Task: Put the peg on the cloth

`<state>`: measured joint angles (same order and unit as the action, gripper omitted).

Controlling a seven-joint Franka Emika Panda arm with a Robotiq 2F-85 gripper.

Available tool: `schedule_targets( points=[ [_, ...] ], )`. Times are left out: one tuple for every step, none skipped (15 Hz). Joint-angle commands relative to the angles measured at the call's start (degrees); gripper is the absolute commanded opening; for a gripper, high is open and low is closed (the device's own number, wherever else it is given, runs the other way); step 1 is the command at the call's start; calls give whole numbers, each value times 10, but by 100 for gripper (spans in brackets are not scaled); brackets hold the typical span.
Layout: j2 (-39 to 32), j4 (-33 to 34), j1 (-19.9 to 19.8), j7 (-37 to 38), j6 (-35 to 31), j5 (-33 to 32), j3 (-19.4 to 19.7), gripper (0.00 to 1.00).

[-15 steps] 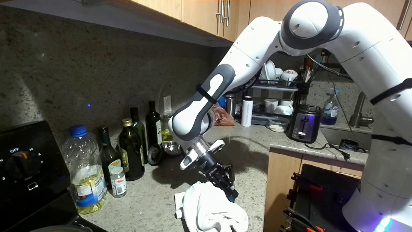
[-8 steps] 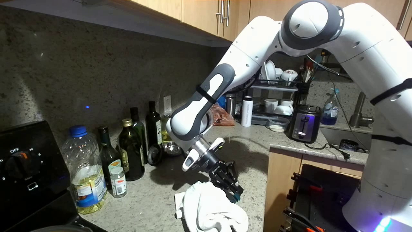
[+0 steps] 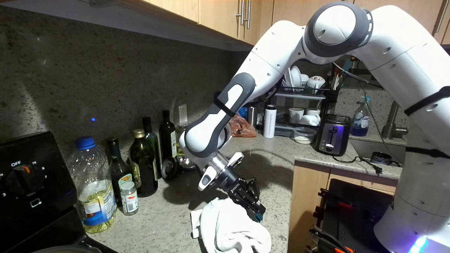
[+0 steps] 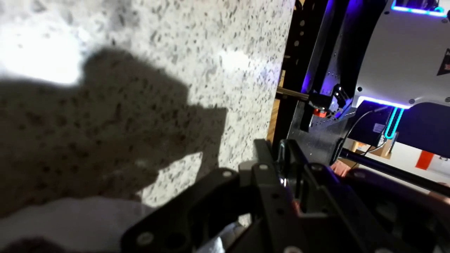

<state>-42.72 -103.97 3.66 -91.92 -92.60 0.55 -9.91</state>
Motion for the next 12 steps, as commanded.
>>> schedule_targets(
  points=[
    [-9, 19, 3, 13, 18, -16, -4, 4],
    [-11, 20, 3, 13, 18, -17, -5, 4],
    [-12, 21, 3, 13, 18, -17, -5, 4],
    [-13, 22, 3, 13, 17, -17, -6, 4],
    [-14, 24, 4, 13, 17, -17, -6, 4],
    [-15, 24, 4, 13, 16, -16, -7, 4],
    [-15, 26, 5, 13, 15, -15, -7, 4],
    [-16, 27, 6, 12, 15, -15, -8, 4],
    [-17, 28, 6, 12, 14, -15, -8, 4],
    [-19, 29, 7, 12, 14, -15, -9, 4],
    [-20, 30, 8, 12, 14, -15, -9, 4],
    [-21, 31, 9, 12, 14, -15, -10, 4]
  ],
)
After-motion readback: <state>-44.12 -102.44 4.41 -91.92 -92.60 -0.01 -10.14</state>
